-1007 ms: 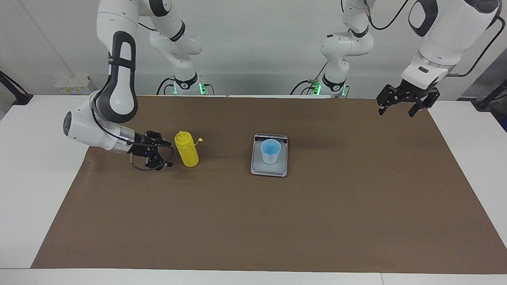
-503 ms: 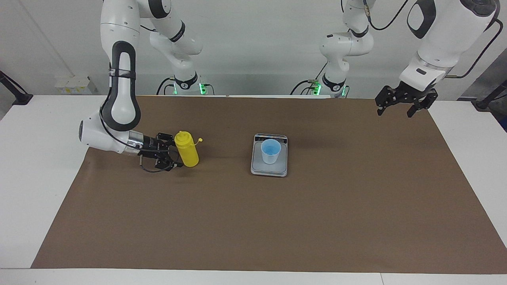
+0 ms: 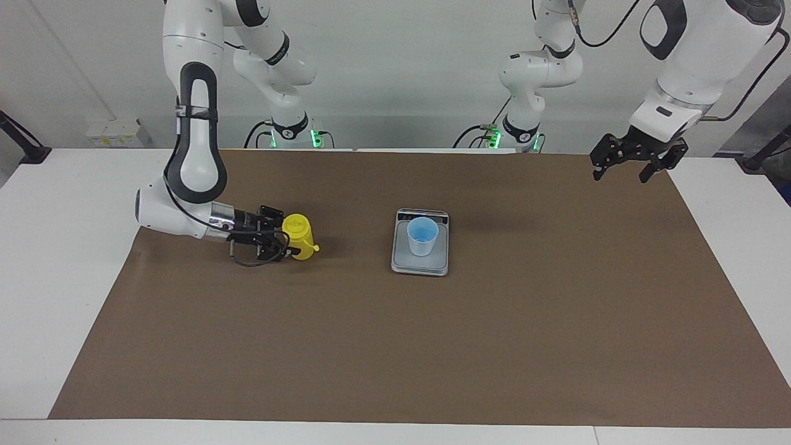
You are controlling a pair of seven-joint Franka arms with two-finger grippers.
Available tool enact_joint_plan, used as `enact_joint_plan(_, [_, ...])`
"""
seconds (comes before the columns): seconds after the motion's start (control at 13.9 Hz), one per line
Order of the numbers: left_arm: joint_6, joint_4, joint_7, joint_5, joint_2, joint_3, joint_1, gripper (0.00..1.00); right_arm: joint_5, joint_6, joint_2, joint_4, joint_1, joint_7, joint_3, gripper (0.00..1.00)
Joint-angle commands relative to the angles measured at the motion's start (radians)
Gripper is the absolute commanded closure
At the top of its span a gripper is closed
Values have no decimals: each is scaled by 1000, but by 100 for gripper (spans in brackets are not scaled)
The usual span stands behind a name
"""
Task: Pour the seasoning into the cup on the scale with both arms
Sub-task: 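Open the right gripper and reach it to the yellow bottle, then grasp the yellow bottle with the right gripper and lift it over the cup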
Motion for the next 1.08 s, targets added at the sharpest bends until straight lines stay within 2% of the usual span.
enact_joint_plan(0.0, [6, -27, -2, -22, -28, -7, 18, 0, 28, 18, -54, -30, 44, 11, 0, 100])
enact_joint_plan(0.36, [9, -30, -6, -25, -30, -5, 24, 0, -30, 202, -92, -16, 193, 166, -3, 100])
enact_joint_plan(0.72, [11, -30, -6, -25, -30, -7, 21, 0, -290, 380, -102, 28, 351, 446, -3, 100])
enact_joint_plan(0.86, [12, -31, -9, -25, -30, -7, 15, 0, -407, 415, -95, 74, 386, 592, -1, 100])
enact_joint_plan(1.01, [12, -31, -8, -23, -30, -7, 14, 0, -578, 421, -76, 137, 430, 733, -3, 100])
